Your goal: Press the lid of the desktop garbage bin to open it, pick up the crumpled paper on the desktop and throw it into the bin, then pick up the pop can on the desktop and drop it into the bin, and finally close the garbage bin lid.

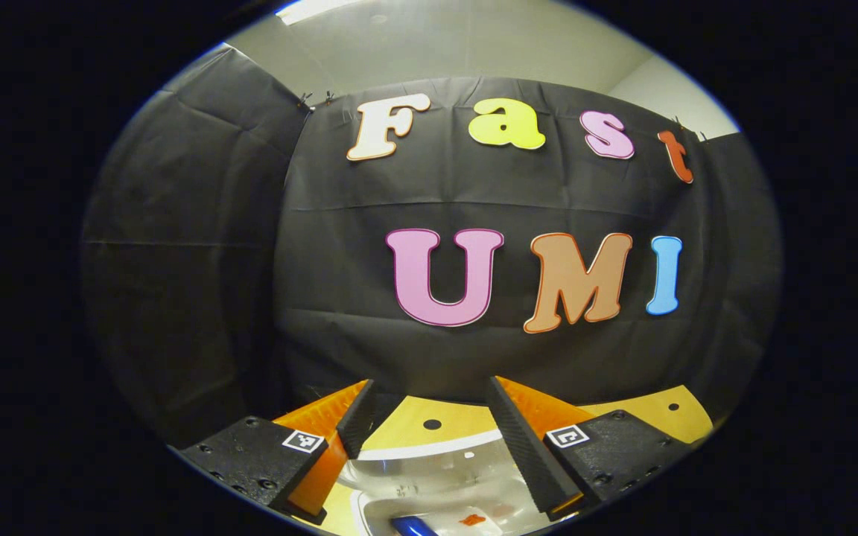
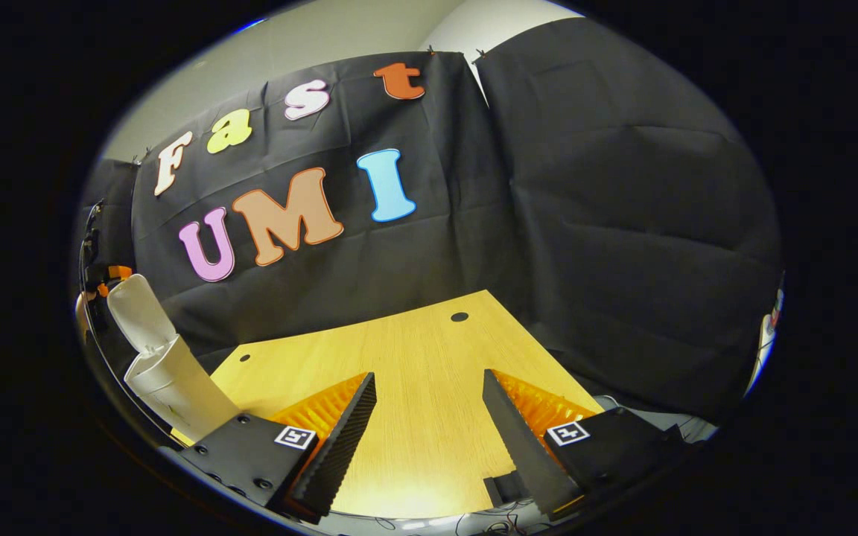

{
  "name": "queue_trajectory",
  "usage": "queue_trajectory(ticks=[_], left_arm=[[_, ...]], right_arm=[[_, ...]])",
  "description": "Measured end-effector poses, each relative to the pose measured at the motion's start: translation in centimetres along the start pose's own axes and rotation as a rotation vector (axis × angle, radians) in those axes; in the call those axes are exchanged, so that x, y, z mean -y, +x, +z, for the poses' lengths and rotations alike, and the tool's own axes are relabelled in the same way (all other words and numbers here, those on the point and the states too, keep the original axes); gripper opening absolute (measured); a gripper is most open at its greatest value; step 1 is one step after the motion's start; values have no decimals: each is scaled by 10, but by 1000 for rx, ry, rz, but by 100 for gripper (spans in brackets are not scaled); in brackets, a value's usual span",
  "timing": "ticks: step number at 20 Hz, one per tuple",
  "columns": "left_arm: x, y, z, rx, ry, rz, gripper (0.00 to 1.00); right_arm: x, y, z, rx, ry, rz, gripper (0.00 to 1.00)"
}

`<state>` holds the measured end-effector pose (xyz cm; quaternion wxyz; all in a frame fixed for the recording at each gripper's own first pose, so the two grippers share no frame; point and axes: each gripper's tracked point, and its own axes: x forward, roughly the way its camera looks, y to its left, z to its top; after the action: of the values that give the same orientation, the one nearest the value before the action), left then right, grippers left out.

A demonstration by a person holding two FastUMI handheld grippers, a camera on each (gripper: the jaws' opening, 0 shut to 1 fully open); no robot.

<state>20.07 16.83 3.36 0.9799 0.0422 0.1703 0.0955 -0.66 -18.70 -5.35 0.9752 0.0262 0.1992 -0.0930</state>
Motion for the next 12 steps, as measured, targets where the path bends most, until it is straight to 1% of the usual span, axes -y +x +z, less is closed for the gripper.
queue_trajectory(ticks=[5, 8, 12], left_arm=[[14, -45, -25, 38, 22, 8, 92], [15, -62, -47, 56, 30, 48, 93], [24, -79, -81, 63, 25, 81, 93]], right_arm=[[-13, 5, -5, -26, -31, 36, 96], [-24, 10, -2, -26, -42, 65, 96], [-38, 17, -1, -39, -72, 92, 96]])
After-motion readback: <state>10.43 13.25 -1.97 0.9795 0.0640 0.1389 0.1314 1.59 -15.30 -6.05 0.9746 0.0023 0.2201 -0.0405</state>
